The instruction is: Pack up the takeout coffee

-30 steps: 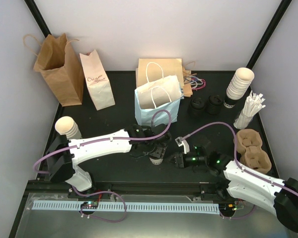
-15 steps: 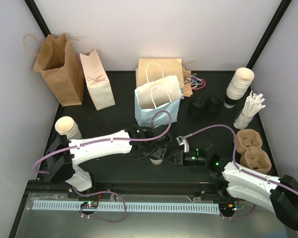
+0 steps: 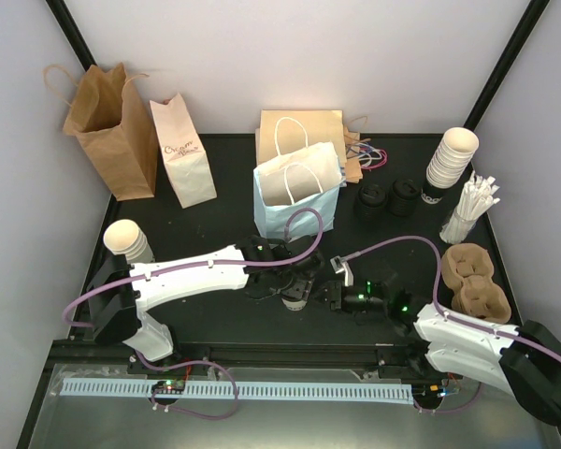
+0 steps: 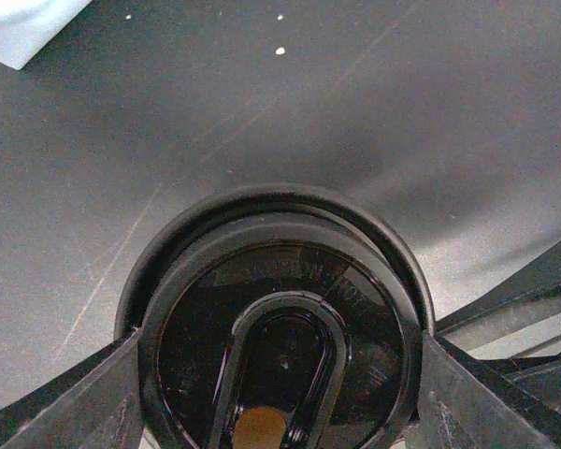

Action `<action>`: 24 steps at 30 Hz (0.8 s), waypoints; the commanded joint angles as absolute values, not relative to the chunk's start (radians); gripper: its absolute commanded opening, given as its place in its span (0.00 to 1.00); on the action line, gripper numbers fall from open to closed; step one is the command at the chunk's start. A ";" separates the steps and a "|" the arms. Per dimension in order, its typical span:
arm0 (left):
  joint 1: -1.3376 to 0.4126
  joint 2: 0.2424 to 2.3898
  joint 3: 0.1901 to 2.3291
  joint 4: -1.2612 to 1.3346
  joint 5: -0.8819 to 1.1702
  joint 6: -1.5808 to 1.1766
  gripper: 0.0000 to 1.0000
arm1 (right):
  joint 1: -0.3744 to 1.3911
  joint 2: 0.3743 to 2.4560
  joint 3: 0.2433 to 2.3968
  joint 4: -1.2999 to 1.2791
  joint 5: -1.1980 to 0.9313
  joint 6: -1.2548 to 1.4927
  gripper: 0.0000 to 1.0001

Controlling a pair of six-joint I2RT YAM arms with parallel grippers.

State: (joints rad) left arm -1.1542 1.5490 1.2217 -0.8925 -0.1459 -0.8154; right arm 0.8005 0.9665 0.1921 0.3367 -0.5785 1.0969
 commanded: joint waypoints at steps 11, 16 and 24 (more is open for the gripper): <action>-1.166 1.632 1.193 -0.908 -0.074 -0.835 0.66 | 0.832 0.984 0.144 0.184 -0.411 1.158 0.20; -1.166 1.631 1.196 -0.916 -0.086 -0.832 0.66 | 0.838 0.923 0.159 0.164 -0.448 1.106 0.25; -1.166 1.629 1.204 -0.935 -0.106 -0.817 0.66 | 0.837 0.693 0.307 -0.228 -0.328 0.877 0.49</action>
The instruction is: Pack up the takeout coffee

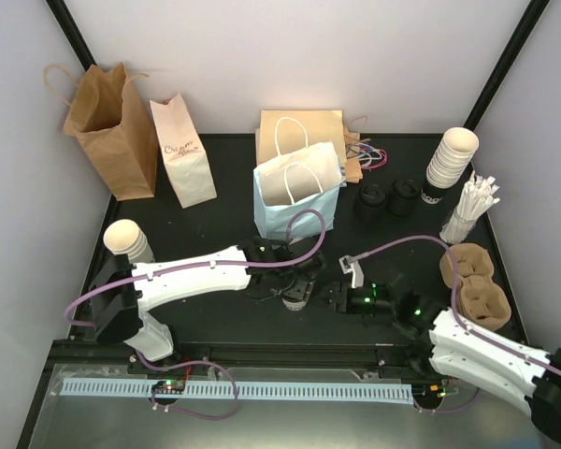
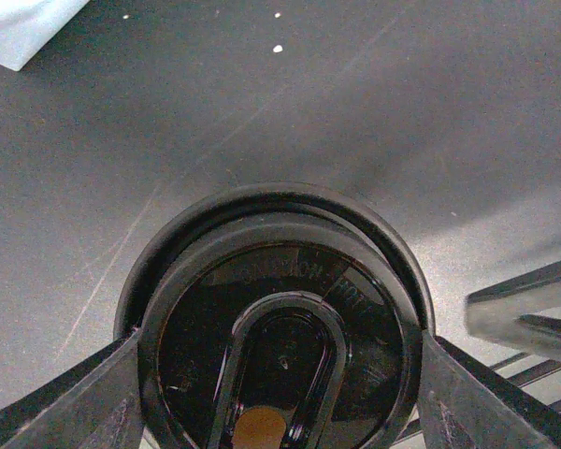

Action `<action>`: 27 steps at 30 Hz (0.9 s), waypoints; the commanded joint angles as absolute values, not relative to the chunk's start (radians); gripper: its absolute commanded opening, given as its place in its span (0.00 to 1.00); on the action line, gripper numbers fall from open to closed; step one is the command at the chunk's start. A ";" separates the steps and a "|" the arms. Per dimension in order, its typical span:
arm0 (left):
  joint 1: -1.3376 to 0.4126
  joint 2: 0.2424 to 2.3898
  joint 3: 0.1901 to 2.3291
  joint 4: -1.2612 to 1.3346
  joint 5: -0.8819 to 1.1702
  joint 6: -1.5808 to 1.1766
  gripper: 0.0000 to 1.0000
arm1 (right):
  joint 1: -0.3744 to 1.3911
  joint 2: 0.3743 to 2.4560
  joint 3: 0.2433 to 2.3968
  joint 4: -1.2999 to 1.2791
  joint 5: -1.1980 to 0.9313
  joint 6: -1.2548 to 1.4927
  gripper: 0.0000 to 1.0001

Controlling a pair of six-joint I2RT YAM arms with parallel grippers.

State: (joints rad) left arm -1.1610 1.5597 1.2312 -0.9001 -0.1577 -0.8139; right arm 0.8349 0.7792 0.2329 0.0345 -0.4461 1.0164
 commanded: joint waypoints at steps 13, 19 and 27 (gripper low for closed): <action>-1.166 1.634 1.366 -1.026 -0.136 -0.746 0.98 | 0.836 0.551 0.414 -0.502 -0.068 0.801 0.60; -1.166 1.580 1.411 -1.051 -0.142 -0.734 0.99 | 0.837 0.548 0.466 -0.557 -0.020 0.767 0.75; -1.163 1.460 1.473 -1.089 -0.171 -0.707 0.99 | 0.838 0.596 0.573 -0.579 -0.044 0.665 0.97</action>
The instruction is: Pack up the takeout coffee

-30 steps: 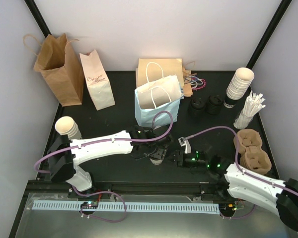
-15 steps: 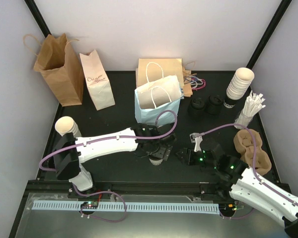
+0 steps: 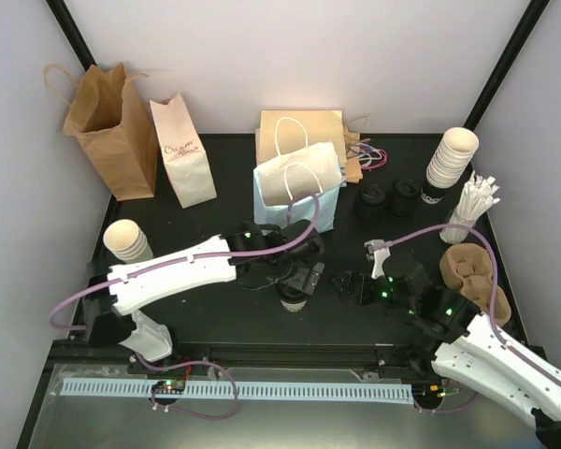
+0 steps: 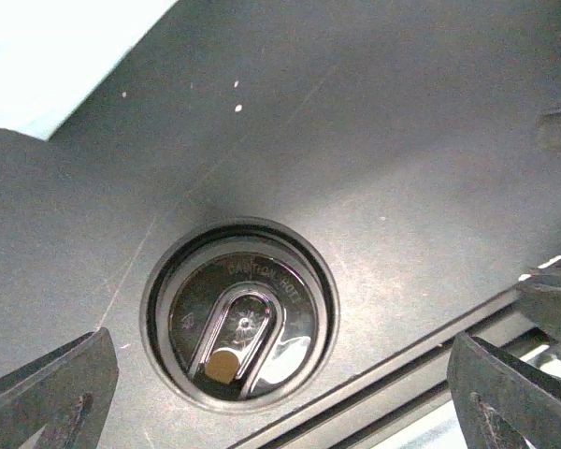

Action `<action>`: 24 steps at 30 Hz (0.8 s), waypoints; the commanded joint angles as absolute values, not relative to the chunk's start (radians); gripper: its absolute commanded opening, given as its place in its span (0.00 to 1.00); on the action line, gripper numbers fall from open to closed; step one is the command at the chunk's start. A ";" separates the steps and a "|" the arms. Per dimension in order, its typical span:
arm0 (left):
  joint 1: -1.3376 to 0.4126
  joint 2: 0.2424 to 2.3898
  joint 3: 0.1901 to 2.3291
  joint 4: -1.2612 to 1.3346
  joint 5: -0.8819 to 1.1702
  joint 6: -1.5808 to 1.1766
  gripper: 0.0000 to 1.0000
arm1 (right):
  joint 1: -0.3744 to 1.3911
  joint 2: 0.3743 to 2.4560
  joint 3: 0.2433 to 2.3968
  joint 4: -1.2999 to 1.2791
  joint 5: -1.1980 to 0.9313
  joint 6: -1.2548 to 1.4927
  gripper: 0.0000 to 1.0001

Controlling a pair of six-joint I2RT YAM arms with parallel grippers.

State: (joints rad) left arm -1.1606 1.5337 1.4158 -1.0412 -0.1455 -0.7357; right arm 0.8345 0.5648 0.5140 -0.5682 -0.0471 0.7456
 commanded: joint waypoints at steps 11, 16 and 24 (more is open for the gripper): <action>-0.879 1.052 1.226 -0.994 -0.146 -0.585 0.99 | 1.067 1.087 1.038 -0.897 0.142 0.541 1.00; -0.688 0.929 1.125 -0.962 -0.038 -0.516 0.99 | 1.183 1.279 1.170 -0.953 0.224 0.565 1.00; -0.512 0.875 1.019 -0.940 0.128 -0.448 0.99 | 1.192 1.429 1.255 -0.942 0.203 0.547 1.00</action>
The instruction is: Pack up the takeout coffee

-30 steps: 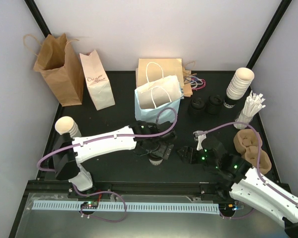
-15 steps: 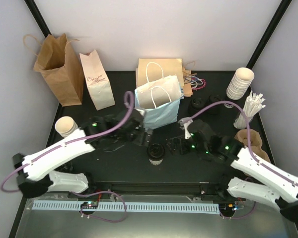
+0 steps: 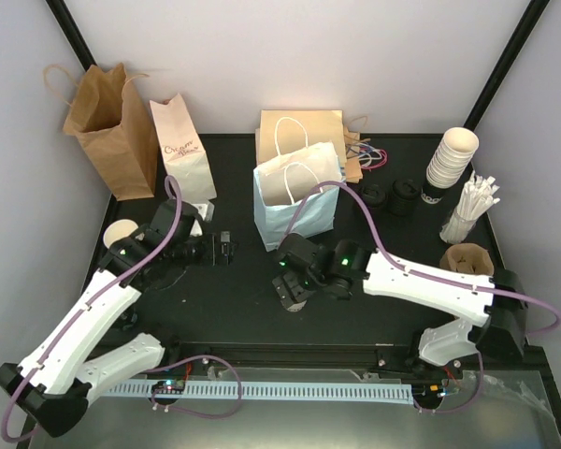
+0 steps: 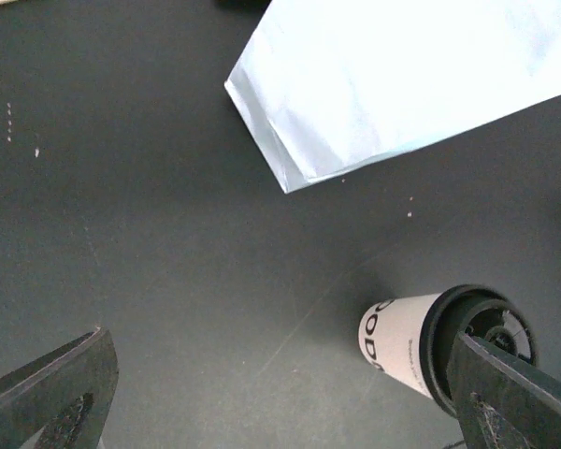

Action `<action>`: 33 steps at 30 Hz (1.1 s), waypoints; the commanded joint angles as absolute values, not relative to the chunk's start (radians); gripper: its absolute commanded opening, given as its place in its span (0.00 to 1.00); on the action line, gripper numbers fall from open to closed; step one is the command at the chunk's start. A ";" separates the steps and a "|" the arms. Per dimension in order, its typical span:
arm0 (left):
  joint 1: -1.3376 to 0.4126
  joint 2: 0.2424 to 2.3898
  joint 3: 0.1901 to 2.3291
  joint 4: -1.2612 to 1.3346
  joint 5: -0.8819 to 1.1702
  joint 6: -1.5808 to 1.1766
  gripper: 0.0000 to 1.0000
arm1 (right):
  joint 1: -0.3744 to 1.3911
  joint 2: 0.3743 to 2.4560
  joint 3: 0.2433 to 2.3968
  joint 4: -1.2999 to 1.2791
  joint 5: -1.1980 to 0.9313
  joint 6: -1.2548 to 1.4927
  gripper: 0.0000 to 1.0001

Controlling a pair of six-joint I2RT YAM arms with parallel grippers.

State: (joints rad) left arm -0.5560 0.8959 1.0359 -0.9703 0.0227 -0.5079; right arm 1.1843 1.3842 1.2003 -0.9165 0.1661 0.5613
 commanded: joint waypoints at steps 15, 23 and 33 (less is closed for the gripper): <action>-0.440 0.870 0.989 -0.932 0.178 -0.392 0.99 | 1.198 1.563 1.298 -0.972 0.209 0.562 0.95; -0.434 0.876 0.990 -0.935 0.179 -0.386 0.99 | 1.204 1.576 1.293 -0.974 0.209 0.562 0.89; -0.434 0.874 0.983 -0.935 0.183 -0.385 0.99 | 1.207 1.589 1.294 -0.983 0.214 0.554 0.84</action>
State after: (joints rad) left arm -0.4438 0.8726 0.9829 -0.9493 0.1658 -0.3996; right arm 1.1992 1.5719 1.2671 -0.9707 0.1829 0.5568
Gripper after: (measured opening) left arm 0.988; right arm 0.837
